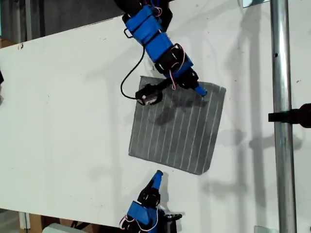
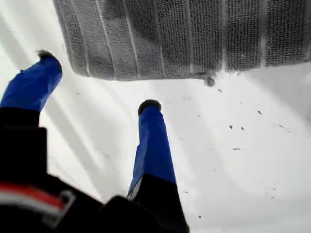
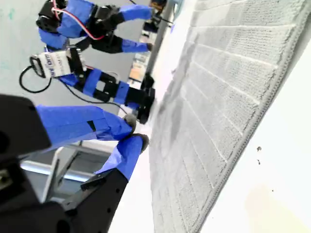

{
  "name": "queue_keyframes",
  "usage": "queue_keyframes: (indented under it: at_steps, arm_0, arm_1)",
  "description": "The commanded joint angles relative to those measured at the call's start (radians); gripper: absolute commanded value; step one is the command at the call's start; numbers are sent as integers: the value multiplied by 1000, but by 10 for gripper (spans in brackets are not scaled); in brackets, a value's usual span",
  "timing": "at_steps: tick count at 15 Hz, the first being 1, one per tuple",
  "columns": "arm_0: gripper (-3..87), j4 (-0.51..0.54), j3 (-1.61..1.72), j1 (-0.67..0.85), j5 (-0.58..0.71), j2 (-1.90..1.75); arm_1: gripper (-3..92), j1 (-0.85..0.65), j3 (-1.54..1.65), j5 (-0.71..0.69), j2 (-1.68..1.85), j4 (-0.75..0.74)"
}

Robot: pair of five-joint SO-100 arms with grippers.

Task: Grasp corners of a towel and fold twice.

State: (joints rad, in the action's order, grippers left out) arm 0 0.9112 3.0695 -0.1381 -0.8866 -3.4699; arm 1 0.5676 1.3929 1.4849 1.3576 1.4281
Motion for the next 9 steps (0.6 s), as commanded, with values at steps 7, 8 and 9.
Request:
queue_keyframes:
  at_steps: [7, 8, 9]
  arm_0:
    - [18, 11, 2, 2, -21, -5]
    - [18, 11, 2, 3, -21, -5]
    - [18, 15, 2, 5, -20, -5]
  arm_1:
    - [322, 51, -256, 18, -351, -106]
    - [307, 60, -255, 17, -410, -137]
    - [290, 71, -253, 11, -476, -173]
